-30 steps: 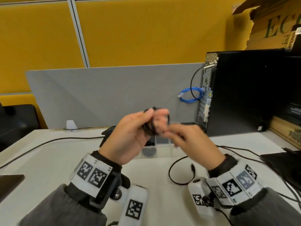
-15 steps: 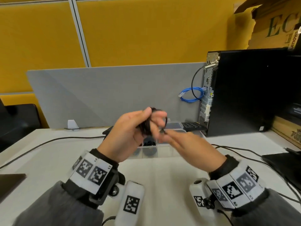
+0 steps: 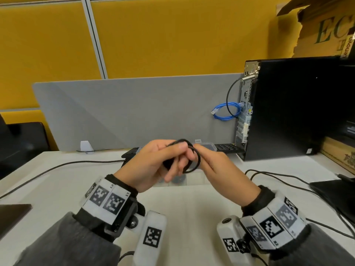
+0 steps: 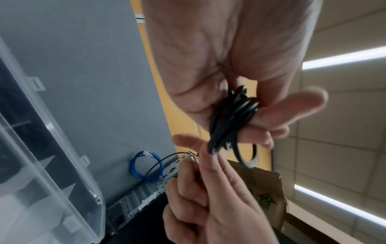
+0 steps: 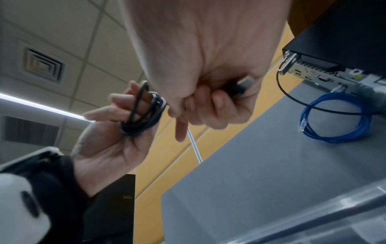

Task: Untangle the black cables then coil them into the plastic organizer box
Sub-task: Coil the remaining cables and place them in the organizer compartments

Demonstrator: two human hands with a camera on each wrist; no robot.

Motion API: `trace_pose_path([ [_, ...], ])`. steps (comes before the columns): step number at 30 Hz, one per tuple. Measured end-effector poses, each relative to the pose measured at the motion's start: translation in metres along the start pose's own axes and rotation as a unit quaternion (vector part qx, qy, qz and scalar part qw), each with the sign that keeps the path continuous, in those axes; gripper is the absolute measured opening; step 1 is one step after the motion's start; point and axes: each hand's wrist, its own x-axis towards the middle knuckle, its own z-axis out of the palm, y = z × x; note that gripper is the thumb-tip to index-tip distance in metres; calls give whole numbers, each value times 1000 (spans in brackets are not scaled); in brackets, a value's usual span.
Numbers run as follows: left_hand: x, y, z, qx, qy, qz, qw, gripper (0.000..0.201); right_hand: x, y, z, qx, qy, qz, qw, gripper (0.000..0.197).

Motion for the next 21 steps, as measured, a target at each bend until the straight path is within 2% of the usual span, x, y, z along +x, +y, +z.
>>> trace_pose_path([
  [2,2,-1,2,-40,51,36,997,24,-2,-4,2,31,-41,13,999,36],
  [4,5,-4,4,-100,95,56,989,21,-1,-11,3,143,-50,47,987,20],
  [8,10,-15,13,-225,158,60,960,19,4,-19,4,373,-34,141,916,41],
  [10,12,-20,17,-218,171,58,959,22,3,-17,6,413,-15,150,898,39],
  [12,11,-24,19,-178,172,48,968,27,3,-14,9,415,9,163,895,27],
  [14,10,-28,15,-132,164,23,977,28,3,-10,9,408,24,175,896,23],
  [16,8,-33,11,-19,171,7,985,22,4,-7,6,358,31,156,920,24],
  [19,3,-36,6,178,206,50,961,18,4,-6,1,192,-19,89,977,20],
  [21,1,-36,3,260,208,85,939,21,4,-4,-3,141,-63,75,985,22],
])
